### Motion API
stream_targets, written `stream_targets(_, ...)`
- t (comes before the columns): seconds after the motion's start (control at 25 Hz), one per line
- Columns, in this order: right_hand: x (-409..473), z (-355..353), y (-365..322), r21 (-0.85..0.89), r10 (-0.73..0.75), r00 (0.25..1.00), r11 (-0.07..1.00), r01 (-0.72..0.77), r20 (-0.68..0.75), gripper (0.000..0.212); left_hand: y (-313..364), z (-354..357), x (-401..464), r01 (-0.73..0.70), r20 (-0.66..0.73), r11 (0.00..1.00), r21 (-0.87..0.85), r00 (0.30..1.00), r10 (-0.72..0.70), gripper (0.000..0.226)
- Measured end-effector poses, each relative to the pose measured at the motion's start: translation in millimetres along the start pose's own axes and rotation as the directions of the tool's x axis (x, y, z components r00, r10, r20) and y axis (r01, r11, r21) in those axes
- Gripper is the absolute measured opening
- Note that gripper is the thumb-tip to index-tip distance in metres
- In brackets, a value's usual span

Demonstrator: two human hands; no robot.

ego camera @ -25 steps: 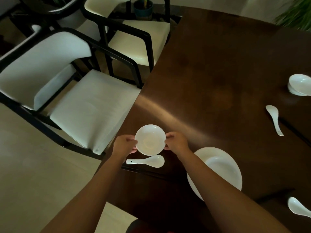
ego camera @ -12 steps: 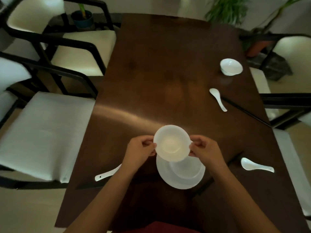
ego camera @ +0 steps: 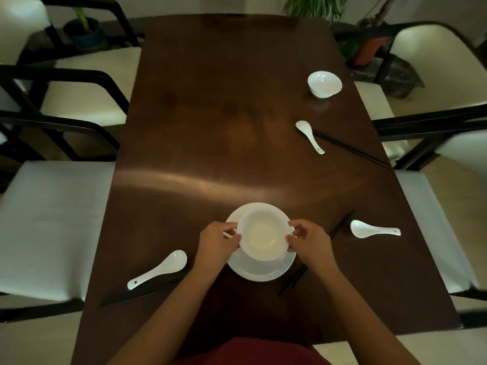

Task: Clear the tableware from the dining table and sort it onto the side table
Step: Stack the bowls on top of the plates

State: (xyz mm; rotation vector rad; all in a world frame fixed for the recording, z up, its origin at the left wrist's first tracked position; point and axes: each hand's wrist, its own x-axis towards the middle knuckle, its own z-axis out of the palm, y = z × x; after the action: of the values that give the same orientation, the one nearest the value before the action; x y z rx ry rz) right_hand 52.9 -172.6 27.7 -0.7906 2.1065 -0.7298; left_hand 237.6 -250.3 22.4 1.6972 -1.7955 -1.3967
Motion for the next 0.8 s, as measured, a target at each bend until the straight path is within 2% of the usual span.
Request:
stream_targets(0.24,-1.2,0.0,9.1,-0.157,-0.034,0.999,0.987,0.034,0.005,0.030,-6.5,4.9,1.1,-0.046,-0.021,0.991,0.129,0.999,0.049,0.032)
stream_targets(0.44,-0.1,4.8,13.2,0.004,0.057,0.996,0.998,-0.058,0.070,0.032,-13.8,6.2,7.2,0.129,0.073,0.990,-0.054,0.990,-0.125,0.030)
stream_targets(0.64,1.5,11.7,12.9,0.036,0.056,0.996,0.998,-0.059,0.069,0.029,-18.2,4.8,8.6,0.137,0.073,0.988,-0.065,0.989,-0.132,0.027)
stream_targets(0.72,1.1,10.0,10.7,0.034,0.071,0.994,0.997,-0.074,0.079,0.029,-13.2,2.4,7.2,0.125,0.086,0.992,-0.005,0.989,-0.124,0.028)
stream_targets(0.8,1.2,1.8,7.9,-0.069,0.007,0.999,0.998,-0.004,0.049,0.030,-3.4,-2.3,8.8,0.007,0.063,0.986,0.165,0.998,-0.018,0.035)
